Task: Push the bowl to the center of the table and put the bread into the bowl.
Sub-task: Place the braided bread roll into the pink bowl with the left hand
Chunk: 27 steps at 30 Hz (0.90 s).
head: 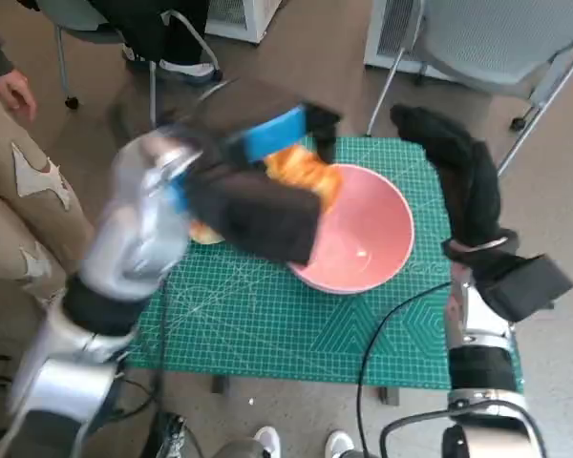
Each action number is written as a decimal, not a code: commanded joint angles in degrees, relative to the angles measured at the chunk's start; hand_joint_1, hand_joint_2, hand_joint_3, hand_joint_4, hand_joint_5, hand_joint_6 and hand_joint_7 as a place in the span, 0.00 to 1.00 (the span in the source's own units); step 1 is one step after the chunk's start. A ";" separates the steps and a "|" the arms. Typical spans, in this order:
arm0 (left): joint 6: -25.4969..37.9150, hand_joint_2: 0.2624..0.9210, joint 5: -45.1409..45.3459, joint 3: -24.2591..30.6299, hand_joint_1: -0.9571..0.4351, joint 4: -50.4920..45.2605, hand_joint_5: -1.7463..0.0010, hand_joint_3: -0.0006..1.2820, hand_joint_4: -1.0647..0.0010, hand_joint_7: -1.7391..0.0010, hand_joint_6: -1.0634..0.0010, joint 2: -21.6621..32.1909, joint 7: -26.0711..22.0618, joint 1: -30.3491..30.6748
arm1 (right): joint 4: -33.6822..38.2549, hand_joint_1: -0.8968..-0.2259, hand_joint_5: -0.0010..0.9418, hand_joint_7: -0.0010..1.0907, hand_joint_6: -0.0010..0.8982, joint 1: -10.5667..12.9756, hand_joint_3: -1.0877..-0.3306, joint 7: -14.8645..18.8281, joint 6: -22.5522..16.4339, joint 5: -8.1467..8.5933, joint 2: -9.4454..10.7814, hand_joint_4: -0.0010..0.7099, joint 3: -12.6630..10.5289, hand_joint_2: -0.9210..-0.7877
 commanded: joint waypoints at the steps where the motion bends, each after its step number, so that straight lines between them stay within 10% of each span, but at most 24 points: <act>1: -3.65 1.00 1.22 -2.58 0.69 10.69 0.30 0.04 0.44 0.39 0.29 -4.09 1.95 -9.76 | -0.72 0.32 0.00 0.41 0.00 3.37 0.32 -1.63 1.10 -0.81 -0.53 0.22 -0.50 0.00; 5: -4.52 0.98 1.82 -3.97 0.69 16.42 0.19 0.06 0.47 0.49 0.26 -6.67 2.87 -12.91 | -1.50 0.32 0.00 0.41 0.00 4.16 0.32 -2.68 1.09 -1.33 -0.74 0.22 -0.56 0.00; 10: -5.05 0.70 2.29 -5.18 0.69 22.70 0.20 0.40 0.50 0.25 0.46 -9.54 3.71 -16.09 | -2.32 0.33 0.00 0.41 0.00 4.90 0.32 -3.96 1.27 -1.85 -0.93 0.22 -0.70 0.00; 18: -7.94 0.79 2.17 -6.03 0.69 31.17 0.15 0.40 0.60 0.17 0.59 -12.21 5.90 -18.94 | -3.32 0.33 0.01 0.40 0.01 5.94 0.32 -5.72 1.24 -2.68 -0.93 0.22 -0.82 0.00; 27: -10.52 0.67 0.27 -4.75 0.69 36.05 0.18 0.46 0.53 0.20 0.52 -13.21 8.56 -19.00 | -3.61 0.33 0.01 0.40 0.02 5.96 0.33 -7.03 1.70 -3.22 -1.02 0.24 -0.59 0.00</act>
